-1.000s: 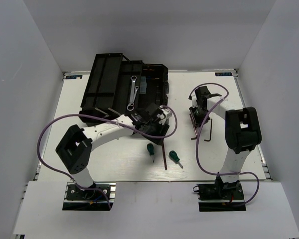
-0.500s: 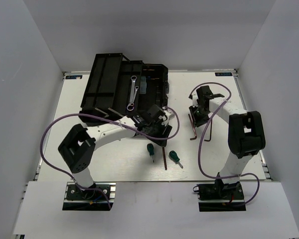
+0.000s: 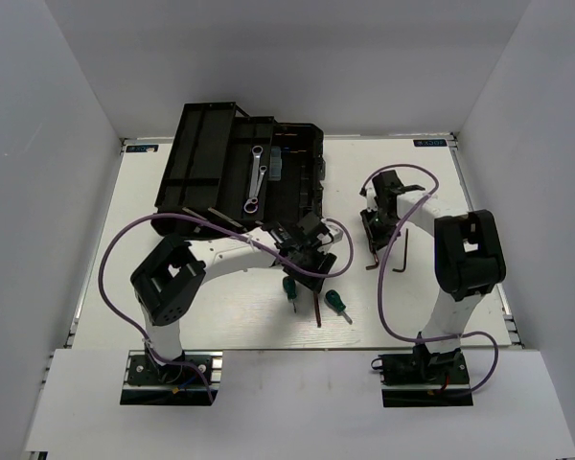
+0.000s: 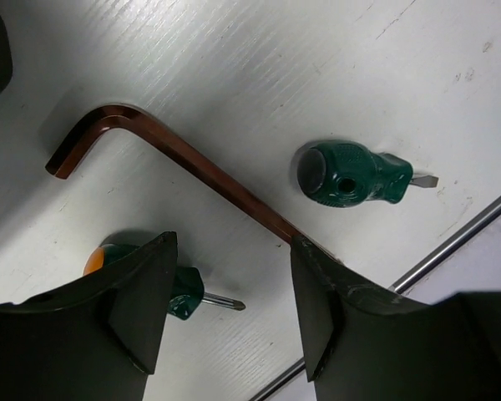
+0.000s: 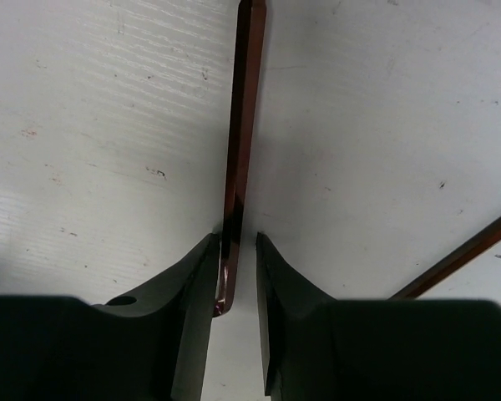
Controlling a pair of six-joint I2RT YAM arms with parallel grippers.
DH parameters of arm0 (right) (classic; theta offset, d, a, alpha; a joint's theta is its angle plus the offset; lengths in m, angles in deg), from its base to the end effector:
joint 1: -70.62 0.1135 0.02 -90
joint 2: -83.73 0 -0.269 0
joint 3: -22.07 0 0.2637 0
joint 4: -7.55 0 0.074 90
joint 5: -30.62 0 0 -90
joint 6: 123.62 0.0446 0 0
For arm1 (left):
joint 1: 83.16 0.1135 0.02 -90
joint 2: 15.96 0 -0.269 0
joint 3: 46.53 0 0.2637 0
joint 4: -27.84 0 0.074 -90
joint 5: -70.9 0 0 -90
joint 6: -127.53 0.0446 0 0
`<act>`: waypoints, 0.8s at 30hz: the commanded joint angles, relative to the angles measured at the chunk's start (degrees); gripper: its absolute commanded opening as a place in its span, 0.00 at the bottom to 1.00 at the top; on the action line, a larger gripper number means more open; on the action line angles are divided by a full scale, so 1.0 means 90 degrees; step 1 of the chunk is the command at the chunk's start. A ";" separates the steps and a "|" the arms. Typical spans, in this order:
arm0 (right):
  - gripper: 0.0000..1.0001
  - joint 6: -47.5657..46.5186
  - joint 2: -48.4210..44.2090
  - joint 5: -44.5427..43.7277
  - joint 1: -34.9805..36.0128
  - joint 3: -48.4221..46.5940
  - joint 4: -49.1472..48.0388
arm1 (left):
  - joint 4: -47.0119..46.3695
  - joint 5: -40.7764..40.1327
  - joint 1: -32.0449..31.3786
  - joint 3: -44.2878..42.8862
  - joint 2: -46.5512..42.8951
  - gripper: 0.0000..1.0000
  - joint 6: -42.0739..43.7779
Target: Sort the tools into containers
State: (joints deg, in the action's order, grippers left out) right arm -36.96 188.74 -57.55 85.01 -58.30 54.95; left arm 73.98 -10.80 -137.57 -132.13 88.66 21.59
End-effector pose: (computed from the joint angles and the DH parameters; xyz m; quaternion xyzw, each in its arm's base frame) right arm 0.3541 0.0923 0.1506 -0.1547 0.9754 0.0307 0.1538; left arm 0.2199 -0.3183 0.1806 0.3356 0.9145 -0.1813 0.1346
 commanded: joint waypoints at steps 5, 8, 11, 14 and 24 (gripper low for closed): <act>0.19 0.0224 0.0411 -0.1080 0.0402 0.0340 -0.0416 | -0.0071 -0.0287 -0.0077 -0.0261 -0.0217 0.67 0.0024; 0.01 0.0195 0.0490 -0.1432 0.0442 0.0321 -0.0416 | -0.0072 -0.0365 -0.0136 -0.0203 -0.0354 0.67 0.0024; 0.00 0.0224 0.0598 -0.1250 0.0432 0.0282 -0.0289 | -0.0199 -0.0492 -0.0136 -0.0115 -0.0579 0.67 -0.0034; 0.00 0.0234 0.0471 -0.1005 0.0364 0.0175 -0.0181 | -0.0326 -0.0570 -0.0136 0.0197 -0.0900 0.67 -0.0094; 0.00 0.0273 0.0041 0.0782 0.0305 -0.2216 0.0776 | -0.0902 -0.0571 -0.0136 0.0959 -0.1575 0.67 -0.0357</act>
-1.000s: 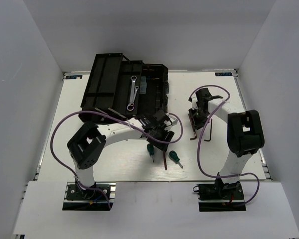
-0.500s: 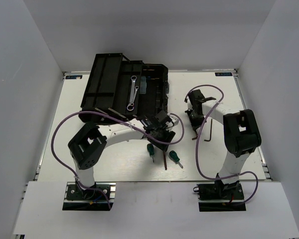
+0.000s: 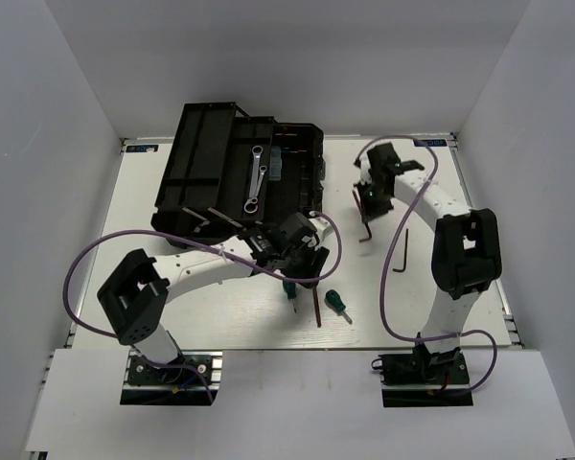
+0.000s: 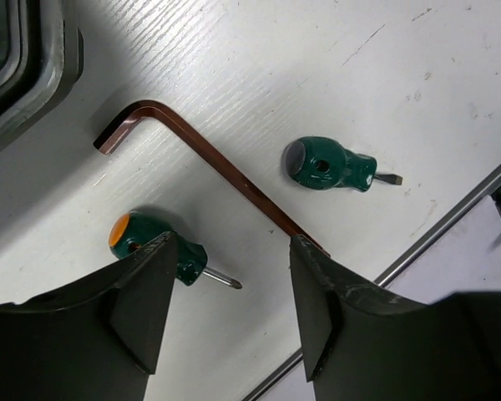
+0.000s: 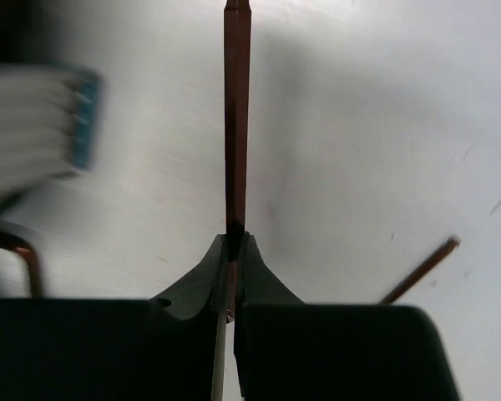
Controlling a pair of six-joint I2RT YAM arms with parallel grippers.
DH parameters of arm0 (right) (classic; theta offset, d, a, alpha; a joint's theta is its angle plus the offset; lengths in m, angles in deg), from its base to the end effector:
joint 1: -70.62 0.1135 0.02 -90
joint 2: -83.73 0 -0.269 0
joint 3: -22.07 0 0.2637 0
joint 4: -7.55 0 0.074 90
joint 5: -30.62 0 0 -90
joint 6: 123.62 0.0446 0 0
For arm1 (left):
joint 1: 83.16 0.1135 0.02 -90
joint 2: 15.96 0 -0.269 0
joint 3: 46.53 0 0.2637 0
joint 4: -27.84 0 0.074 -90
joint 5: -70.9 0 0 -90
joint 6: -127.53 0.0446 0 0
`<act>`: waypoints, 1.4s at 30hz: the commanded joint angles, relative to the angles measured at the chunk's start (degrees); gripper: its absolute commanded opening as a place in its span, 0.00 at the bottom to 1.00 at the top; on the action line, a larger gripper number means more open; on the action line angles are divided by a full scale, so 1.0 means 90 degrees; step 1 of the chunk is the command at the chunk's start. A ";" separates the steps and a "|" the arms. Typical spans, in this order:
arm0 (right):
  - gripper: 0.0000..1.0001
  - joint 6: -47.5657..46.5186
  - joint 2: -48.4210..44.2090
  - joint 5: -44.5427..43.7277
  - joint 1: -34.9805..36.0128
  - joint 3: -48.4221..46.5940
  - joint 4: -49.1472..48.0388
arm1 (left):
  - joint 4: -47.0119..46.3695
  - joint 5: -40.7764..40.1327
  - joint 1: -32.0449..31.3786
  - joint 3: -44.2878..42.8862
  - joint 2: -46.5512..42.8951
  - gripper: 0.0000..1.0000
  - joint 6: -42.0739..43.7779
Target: Sort the tools into containers
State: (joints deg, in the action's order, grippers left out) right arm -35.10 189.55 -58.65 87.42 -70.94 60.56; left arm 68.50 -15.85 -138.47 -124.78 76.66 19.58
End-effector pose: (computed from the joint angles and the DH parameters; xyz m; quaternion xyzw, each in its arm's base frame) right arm 0.3819 0.1159 0.2057 -0.1566 0.9652 0.0341 0.2067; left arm 0.2004 -0.2939 0.2196 0.3134 0.9005 -0.2009 0.2249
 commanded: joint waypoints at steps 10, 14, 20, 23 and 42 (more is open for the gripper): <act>0.00 0.0504 0.0918 0.3585 0.0233 -0.3079 -0.0266 | -0.0410 0.0128 -0.0036 0.0144 -0.0027 0.65 -0.0134; 0.00 0.1012 0.1297 0.4001 0.0506 -0.3479 -0.0980 | -0.0410 0.0128 -0.0036 0.0017 0.0128 0.65 -0.0134; 0.00 0.1287 0.1904 0.3611 0.0780 -0.3774 -0.1323 | -0.0098 -0.0223 -0.0036 -0.0169 0.0509 0.63 -0.0134; 0.41 0.1258 0.1973 0.3541 0.0975 -0.3686 -0.1439 | -0.0155 -0.0292 0.0100 -0.0257 0.0666 0.63 -0.0134; 0.34 0.1561 -0.0390 0.2350 -0.0616 -0.0895 -0.1450 | 0.0410 -0.0429 -0.0017 -0.1067 0.1876 0.48 -0.0494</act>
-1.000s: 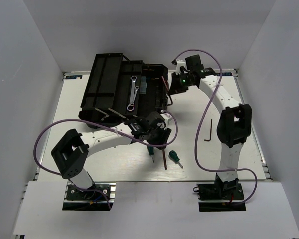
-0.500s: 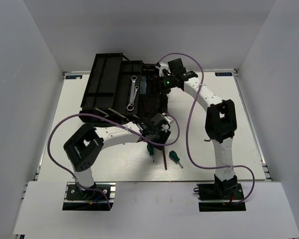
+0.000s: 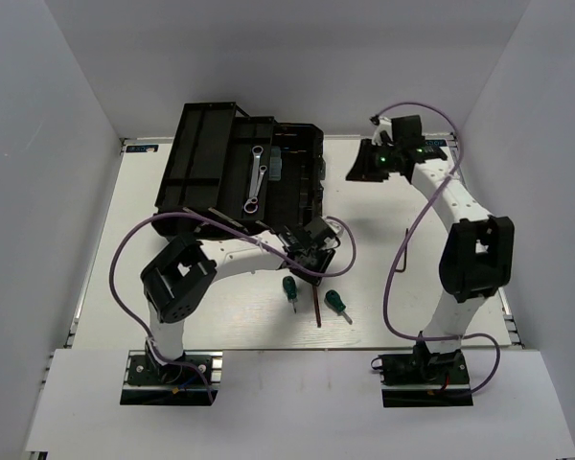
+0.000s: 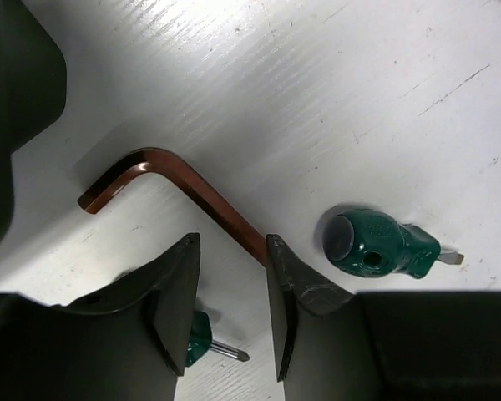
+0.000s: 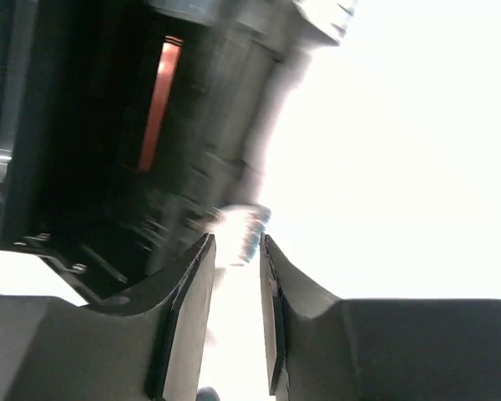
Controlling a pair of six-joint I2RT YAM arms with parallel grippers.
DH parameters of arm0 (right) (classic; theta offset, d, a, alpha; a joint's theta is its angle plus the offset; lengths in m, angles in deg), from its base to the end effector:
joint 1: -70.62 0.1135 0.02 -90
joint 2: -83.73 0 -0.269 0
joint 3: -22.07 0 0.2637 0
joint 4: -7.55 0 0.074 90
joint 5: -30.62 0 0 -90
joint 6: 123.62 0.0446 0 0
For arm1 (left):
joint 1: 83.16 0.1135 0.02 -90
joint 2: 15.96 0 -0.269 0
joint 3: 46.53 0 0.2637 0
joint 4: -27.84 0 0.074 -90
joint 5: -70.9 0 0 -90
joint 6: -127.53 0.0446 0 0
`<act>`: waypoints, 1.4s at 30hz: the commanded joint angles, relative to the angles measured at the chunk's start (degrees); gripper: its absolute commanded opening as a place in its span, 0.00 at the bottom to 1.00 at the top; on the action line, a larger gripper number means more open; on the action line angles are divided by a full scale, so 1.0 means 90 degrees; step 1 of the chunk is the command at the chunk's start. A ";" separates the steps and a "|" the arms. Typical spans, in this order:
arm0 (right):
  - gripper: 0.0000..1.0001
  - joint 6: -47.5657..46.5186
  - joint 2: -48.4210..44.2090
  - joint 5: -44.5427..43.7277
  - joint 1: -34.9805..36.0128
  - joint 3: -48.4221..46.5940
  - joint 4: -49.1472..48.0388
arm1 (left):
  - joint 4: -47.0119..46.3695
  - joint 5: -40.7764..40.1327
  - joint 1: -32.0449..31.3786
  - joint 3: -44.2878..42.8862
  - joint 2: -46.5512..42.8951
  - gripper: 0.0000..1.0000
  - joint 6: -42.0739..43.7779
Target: Sort the tools into containers
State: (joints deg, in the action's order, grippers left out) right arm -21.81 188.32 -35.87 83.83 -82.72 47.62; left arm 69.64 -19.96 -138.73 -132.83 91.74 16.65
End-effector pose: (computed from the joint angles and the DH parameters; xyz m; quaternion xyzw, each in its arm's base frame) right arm 0.4239 0.1178 0.3011 -0.0971 0.8857 0.2700 0.3649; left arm 0.2272 -0.3302 0.1677 0.2883 0.9290 -0.1377 0.1866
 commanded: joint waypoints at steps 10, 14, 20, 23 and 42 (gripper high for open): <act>0.34 0.0182 -0.0860 0.0015 -0.1008 0.1363 -0.0090 | 0.1007 -0.0304 0.0012 -0.0613 0.0962 0.46 -0.0648; 0.34 0.0172 -0.1025 0.0103 -0.1204 0.1597 -0.0120 | 0.0929 -0.0236 0.0012 -0.0457 0.1022 0.43 -0.0795; 0.35 -0.0033 -0.1192 0.0015 -0.1390 0.1988 0.0085 | 0.1016 -0.0226 -0.0046 -0.0369 0.1080 0.01 -0.0795; 0.44 -0.0159 -0.1212 0.0015 -0.1390 0.2144 0.0280 | 0.1075 -0.0450 -0.0105 -0.0369 0.0818 0.00 -0.0737; 0.59 -0.1137 -0.1690 -0.0463 -0.1898 0.3286 0.0847 | 0.1388 0.0066 -0.0222 -0.2663 -0.0619 0.00 0.0494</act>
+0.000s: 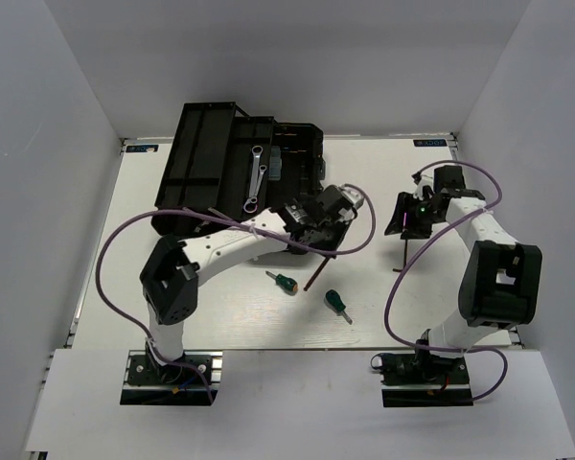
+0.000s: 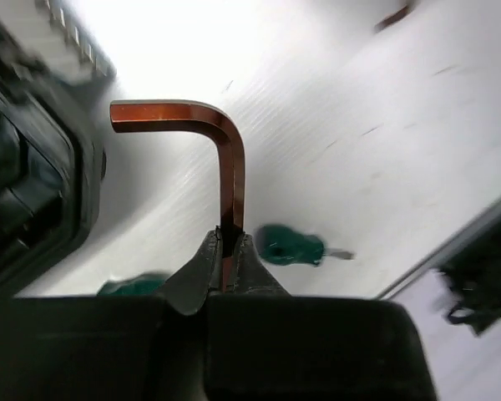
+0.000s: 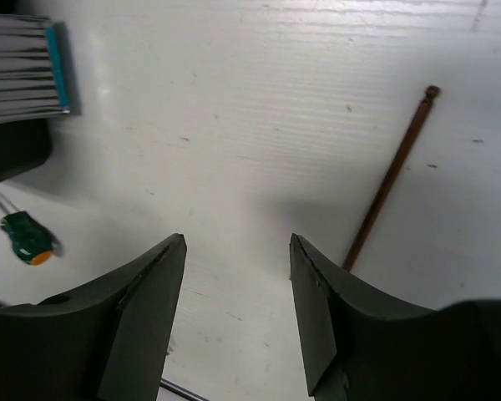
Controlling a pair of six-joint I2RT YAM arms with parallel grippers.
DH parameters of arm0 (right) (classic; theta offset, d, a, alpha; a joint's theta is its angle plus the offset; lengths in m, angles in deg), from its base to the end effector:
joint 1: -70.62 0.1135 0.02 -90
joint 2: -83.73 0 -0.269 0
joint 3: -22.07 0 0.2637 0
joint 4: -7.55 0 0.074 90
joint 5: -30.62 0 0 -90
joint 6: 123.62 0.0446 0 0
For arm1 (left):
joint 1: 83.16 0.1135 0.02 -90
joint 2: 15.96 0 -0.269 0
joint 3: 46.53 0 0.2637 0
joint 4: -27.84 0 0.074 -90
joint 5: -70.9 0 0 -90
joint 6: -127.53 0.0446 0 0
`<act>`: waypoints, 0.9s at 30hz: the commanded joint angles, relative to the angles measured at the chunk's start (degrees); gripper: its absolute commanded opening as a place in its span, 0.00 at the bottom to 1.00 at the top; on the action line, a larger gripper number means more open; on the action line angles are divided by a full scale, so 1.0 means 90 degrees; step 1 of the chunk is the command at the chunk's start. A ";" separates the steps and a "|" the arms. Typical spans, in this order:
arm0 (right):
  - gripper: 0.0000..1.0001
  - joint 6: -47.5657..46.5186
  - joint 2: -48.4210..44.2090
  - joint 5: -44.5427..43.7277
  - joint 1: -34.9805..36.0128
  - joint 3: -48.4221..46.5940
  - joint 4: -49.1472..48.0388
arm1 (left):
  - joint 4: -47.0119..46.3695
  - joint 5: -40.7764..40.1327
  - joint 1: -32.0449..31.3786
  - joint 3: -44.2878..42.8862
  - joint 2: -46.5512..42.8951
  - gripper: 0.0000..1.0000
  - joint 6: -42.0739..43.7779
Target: Sort the tools into containers
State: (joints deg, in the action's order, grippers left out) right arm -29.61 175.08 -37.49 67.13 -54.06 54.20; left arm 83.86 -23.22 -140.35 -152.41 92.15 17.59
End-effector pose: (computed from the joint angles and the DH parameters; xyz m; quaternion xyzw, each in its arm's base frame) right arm 0.3356 -0.0038 0.2114 0.0162 0.9534 0.1853 0.2378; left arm 0.2354 -0.3592 0.2582 0.2977 0.9140 -0.1434 0.2353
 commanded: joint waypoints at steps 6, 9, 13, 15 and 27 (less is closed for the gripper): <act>0.59 -0.0416 -0.0267 -0.1141 -0.0033 0.0210 0.0175 | 0.0293 -0.0791 0.0512 -0.1754 -0.0404 0.00 0.0390; 0.58 -0.0600 -0.0248 -0.1366 -0.0033 0.0240 0.0291 | 0.0568 -0.1494 0.0836 -0.2370 0.0056 0.00 0.0390; 0.56 -0.0767 -0.0228 -0.1553 -0.0033 0.0337 0.0428 | 0.0500 -0.1895 0.1557 -0.2957 0.0564 0.00 0.0390; 0.56 -0.0846 -0.0219 -0.1592 -0.0042 0.0357 0.0497 | 0.0500 -0.1896 0.1793 -0.3211 0.0915 0.00 0.0390; 0.52 -0.0847 0.0669 -0.2226 0.0231 0.0162 0.0351 | 0.0061 -0.0744 0.2526 -0.3398 0.1610 0.62 0.0331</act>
State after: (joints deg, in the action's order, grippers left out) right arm -37.09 179.08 -54.75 68.14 -51.09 58.22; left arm 86.86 -33.21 -117.22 -180.72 109.79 20.69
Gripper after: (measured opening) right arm 0.539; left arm 0.586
